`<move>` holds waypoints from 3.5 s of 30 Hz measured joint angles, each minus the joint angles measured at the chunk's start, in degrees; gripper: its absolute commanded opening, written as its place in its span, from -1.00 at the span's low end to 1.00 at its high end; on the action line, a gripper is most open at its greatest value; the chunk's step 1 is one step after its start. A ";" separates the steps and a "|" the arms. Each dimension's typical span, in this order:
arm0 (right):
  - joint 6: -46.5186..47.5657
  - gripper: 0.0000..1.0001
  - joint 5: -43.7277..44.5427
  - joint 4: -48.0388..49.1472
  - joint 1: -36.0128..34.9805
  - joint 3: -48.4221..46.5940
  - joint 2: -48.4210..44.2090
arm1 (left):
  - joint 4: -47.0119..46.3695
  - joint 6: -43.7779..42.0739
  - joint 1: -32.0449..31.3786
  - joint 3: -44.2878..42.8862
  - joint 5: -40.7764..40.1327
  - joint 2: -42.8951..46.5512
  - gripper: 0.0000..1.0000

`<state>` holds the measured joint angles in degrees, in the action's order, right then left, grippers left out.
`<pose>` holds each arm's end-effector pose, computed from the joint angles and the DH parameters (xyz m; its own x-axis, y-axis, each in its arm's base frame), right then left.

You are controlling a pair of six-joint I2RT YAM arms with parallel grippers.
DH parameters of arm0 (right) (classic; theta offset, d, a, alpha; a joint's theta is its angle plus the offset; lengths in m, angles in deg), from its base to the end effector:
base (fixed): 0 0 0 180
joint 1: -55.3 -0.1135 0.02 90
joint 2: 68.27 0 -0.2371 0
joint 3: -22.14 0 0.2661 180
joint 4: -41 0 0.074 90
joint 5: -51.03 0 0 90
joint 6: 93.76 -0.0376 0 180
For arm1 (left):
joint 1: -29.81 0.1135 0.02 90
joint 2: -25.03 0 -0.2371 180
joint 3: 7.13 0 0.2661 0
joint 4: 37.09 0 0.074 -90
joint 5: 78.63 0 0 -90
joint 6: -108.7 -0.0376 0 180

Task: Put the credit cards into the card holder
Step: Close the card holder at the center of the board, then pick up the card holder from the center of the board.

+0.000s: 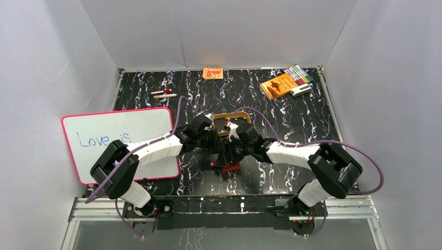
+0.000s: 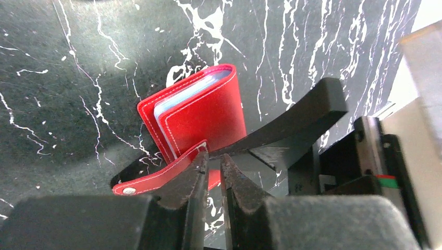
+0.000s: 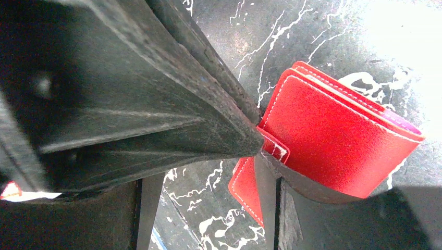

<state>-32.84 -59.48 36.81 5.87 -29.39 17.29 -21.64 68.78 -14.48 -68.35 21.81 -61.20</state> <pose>0.1903 0.2425 0.1334 -0.7845 -0.2163 -0.5812 -0.5827 0.5780 0.5713 0.2315 -0.2353 0.1656 -0.9005 -0.1753 -0.3981 0.1478 0.7375 -0.6590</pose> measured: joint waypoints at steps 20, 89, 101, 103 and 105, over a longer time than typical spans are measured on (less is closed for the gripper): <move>-0.85 0.46 1.66 -3.06 -0.94 2.10 -6.43 | -2.14 0.09 0.24 2.51 -0.81 -7.85 -0.97; -20.92 0.39 7.52 -1.64 9.01 18.23 -20.41 | -2.27 -0.59 -3.65 0.76 1.16 -6.34 -0.44; -23.58 0.19 0.48 9.44 12.24 21.49 -14.38 | -4.17 0.59 -3.48 1.92 1.11 -6.34 -0.46; -23.82 0.06 -0.28 11.13 12.33 21.49 -12.94 | -4.44 0.81 -3.43 2.08 1.14 -6.34 -0.46; -24.13 -0.03 -0.87 12.48 12.35 21.49 -11.58 | -4.85 1.05 -3.39 2.38 1.16 -6.32 -0.47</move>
<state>-56.97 -60.36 49.29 18.22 -7.91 5.71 -26.49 69.83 -17.87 -65.96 22.97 -67.52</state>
